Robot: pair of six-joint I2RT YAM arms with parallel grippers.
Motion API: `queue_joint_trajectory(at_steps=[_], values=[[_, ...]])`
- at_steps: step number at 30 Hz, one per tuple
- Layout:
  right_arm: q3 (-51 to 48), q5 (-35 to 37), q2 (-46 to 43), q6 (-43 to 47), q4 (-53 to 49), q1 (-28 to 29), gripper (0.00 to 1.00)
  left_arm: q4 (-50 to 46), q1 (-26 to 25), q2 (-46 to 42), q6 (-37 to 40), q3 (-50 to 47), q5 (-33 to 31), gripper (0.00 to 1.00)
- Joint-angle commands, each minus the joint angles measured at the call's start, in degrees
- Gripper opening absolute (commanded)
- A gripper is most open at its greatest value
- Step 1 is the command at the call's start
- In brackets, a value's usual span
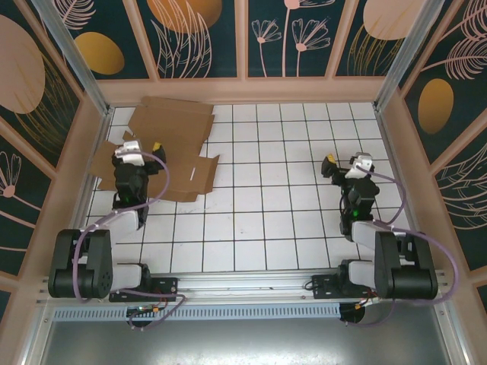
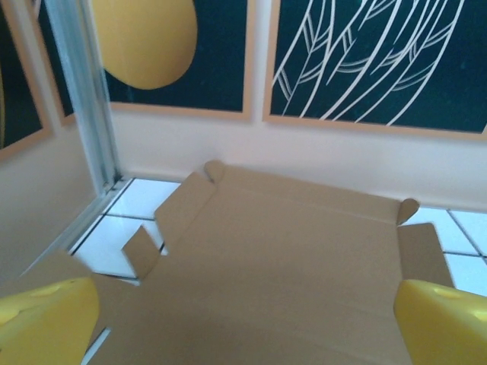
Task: Fold the paper box
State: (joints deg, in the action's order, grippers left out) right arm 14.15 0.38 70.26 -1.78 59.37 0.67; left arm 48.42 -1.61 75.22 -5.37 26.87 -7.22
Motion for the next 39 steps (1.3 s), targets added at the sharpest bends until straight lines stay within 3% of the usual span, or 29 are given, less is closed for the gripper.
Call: queue_joint_trajectory(at_steps=[1, 5, 11, 14, 24, 30, 33, 36, 39], values=[[5.7, 0.7, -3.4, 1.4, -13.3, 3.9, 0.99, -13.0, 0.0, 2.1, -3.9, 9.2, 5.5, 0.99], [11.1, 3.0, -2.8, 3.4, -21.3, 11.8, 0.99, -21.2, -1.3, 8.7, -5.8, 18.8, 8.0, 0.99], [18.7, 3.9, 0.9, 2.0, -28.7, 22.5, 0.99, -35.4, -8.6, 19.2, -1.8, 33.9, 2.9, 0.99], [21.7, 2.3, 2.5, -0.4, -32.2, 25.1, 0.99, -43.8, -11.3, 25.2, -2.2, 41.6, 1.4, 0.98], [22.8, 0.7, 4.4, -2.6, -33.4, 26.8, 0.99, -58.7, -17.5, 39.8, -1.2, 55.9, -4.9, 0.88], [22.2, 0.8, 5.0, -2.7, -32.6, 26.9, 0.99, -62.9, -17.9, 44.7, -3.4, 60.6, -5.0, 0.74], [21.6, 0.8, 5.3, -3.0, -32.0, 26.9, 0.99, -64.1, -17.9, 45.9, -3.8, 61.7, -4.9, 0.62], [20.5, 1.6, 5.7, -3.8, -30.2, 26.9, 0.99, -64.7, -18.0, 46.3, -3.8, 61.9, -5.0, 0.57], [19.8, 2.2, 6.2, -4.7, -28.6, 26.9, 0.99, -65.3, -18.1, 46.6, -3.5, 61.8, -4.9, 0.46]])
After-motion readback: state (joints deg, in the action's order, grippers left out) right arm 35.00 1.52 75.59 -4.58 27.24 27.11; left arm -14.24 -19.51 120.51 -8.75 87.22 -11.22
